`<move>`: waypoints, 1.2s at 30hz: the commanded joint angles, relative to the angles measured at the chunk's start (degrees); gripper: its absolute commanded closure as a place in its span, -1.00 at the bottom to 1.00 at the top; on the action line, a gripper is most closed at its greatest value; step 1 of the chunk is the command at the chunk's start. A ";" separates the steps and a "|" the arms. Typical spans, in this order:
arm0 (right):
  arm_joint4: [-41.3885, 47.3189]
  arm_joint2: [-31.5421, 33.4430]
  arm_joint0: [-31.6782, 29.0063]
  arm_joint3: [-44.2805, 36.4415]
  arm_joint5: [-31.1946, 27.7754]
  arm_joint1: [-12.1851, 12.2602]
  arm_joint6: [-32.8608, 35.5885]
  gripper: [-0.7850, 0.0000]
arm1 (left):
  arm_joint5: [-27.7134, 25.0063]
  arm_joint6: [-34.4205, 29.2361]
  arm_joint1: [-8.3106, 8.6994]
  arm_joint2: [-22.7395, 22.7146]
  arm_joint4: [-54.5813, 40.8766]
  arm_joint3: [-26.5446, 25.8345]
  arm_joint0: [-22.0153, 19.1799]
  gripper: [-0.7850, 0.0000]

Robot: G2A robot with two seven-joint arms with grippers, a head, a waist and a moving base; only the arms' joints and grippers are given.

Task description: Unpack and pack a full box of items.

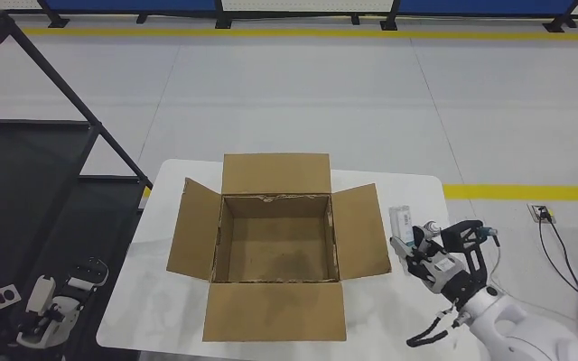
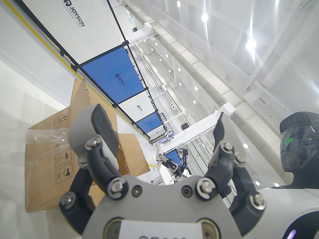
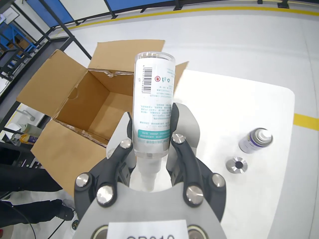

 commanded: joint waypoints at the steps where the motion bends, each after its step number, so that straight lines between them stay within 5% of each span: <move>1: 0.04 0.13 -0.02 0.00 0.00 0.00 0.02 1.00 | 0.00 0.00 0.00 0.00 0.00 0.00 0.00 -1.00; 20: 1.24 -3.06 2.06 3.77 -0.12 -0.43 -3.82 1.00 | 0.00 0.00 0.00 0.00 0.00 0.00 0.00 -1.00; 29: -3.96 -25.50 28.23 16.71 -3.45 -2.71 9.31 1.00 | 0.00 0.00 0.00 0.00 0.00 0.00 0.00 -1.00; 36: -3.82 -47.06 51.51 34.42 -1.24 -8.89 18.59 1.00 | 0.00 0.00 0.00 0.00 0.00 0.00 0.00 -1.00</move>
